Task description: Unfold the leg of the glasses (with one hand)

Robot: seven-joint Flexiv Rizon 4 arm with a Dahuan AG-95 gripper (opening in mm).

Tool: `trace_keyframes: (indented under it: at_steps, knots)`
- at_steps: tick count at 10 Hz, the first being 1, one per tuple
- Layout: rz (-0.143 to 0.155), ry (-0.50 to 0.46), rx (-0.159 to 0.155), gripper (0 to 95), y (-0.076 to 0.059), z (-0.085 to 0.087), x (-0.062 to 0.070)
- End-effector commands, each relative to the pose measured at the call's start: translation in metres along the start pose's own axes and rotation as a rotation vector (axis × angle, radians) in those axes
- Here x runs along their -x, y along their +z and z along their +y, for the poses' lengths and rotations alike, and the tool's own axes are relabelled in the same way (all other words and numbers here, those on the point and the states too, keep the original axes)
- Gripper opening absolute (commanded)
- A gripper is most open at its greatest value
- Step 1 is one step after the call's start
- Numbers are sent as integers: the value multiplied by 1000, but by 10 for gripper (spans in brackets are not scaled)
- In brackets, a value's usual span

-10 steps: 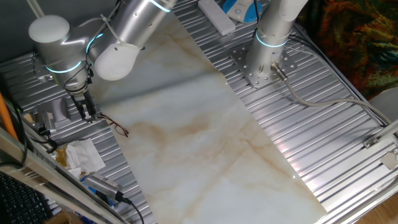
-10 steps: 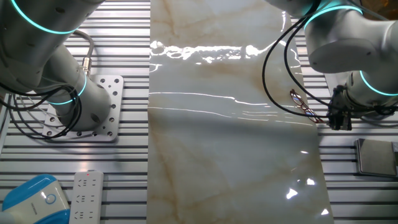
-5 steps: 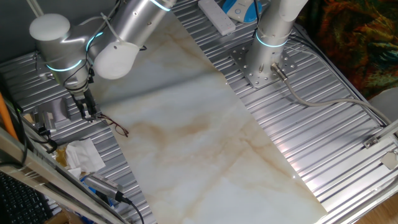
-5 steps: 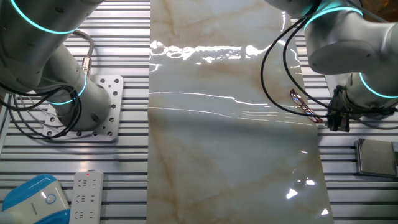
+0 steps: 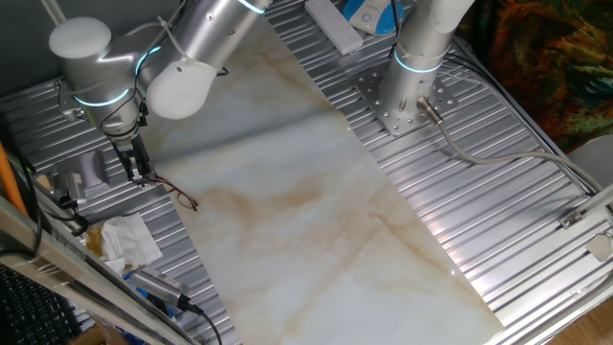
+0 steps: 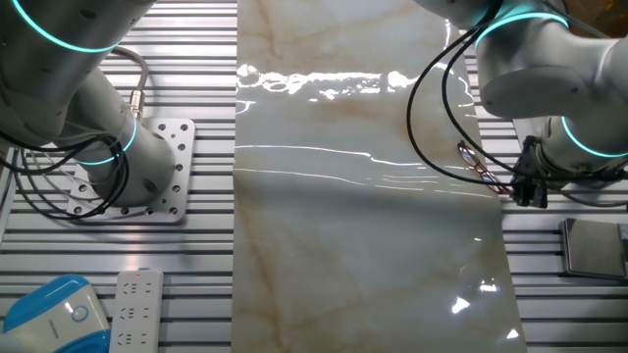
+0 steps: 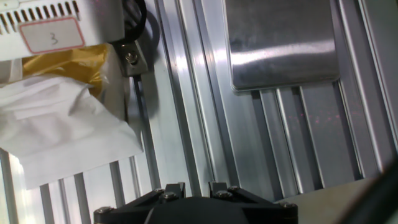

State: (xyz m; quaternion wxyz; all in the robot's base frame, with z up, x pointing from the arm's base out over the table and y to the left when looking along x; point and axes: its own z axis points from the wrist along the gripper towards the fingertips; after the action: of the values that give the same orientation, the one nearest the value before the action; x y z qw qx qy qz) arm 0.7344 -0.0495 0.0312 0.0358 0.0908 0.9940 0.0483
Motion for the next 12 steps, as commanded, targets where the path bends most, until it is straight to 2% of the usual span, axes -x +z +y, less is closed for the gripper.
trace_keyframes:
  at_steps: [1, 12]
  knots:
    - [1, 1, 1, 190, 0, 0, 0]
    - [5, 38, 10, 190, 5, 4, -11]
